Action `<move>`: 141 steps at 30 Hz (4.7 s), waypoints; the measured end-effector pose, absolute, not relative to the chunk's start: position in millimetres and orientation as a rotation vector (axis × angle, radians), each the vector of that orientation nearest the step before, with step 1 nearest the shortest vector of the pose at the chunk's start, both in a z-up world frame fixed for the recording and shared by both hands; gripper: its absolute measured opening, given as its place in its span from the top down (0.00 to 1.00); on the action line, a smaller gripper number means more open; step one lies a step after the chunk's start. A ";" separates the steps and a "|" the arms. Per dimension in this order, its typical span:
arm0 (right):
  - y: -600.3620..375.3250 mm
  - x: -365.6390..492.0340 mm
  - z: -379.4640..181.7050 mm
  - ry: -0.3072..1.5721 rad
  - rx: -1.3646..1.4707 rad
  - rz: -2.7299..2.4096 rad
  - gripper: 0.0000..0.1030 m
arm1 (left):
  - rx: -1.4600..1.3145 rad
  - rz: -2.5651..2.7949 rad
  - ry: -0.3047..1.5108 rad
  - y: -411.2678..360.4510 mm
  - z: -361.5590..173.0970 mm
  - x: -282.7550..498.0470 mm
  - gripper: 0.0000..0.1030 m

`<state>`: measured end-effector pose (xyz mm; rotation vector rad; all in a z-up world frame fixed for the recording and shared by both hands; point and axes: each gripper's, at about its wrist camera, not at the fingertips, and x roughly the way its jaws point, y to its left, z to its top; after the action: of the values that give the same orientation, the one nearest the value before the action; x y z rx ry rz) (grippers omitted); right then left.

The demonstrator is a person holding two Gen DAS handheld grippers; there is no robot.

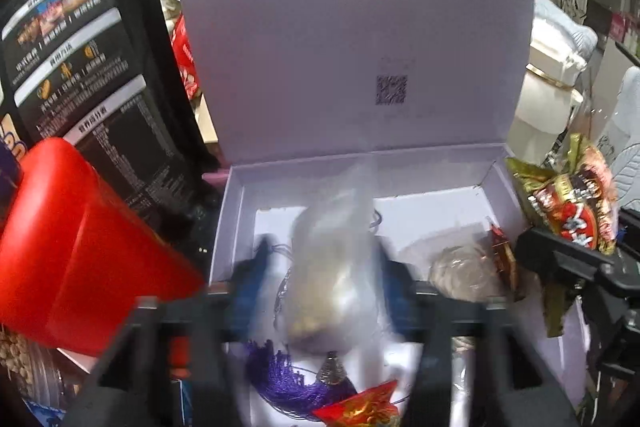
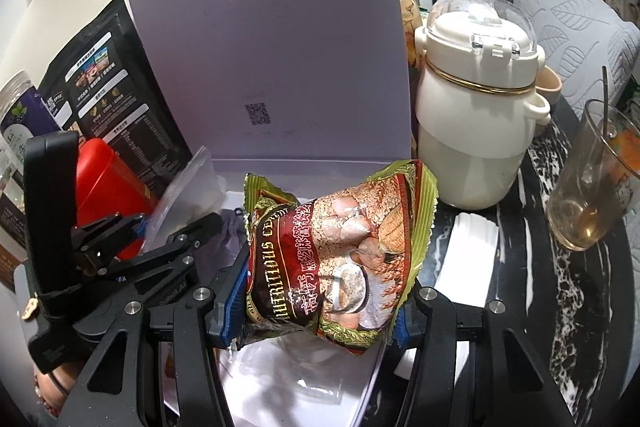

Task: Organize soft objects
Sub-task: 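Lower the zip bag into the box and open the left tool while the right lowers the sachet, then open the right tool to drop the cereal sachet into the box, then withdraw both tools from the box toward the loose packets on the table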

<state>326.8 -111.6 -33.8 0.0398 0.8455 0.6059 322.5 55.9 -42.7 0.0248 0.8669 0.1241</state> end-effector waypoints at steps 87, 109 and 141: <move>-196.2 100.6 108.5 0.424 -0.011 0.504 0.17 | 0.064 0.046 0.503 1.9 134.6 101.4 0.00; -243.0 33.9 20.9 0.589 0.050 0.436 0.16 | 0.073 -0.101 0.688 -40.8 55.1 59.4 0.00; -261.5 99.0 -79.9 0.855 0.073 0.437 0.16 | -0.026 -0.174 0.958 -51.0 -55.9 112.6 0.00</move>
<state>99.0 -261.5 -79.9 0.0731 0.8551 0.4372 112.6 -51.0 -55.9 -0.0265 0.9578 -0.1743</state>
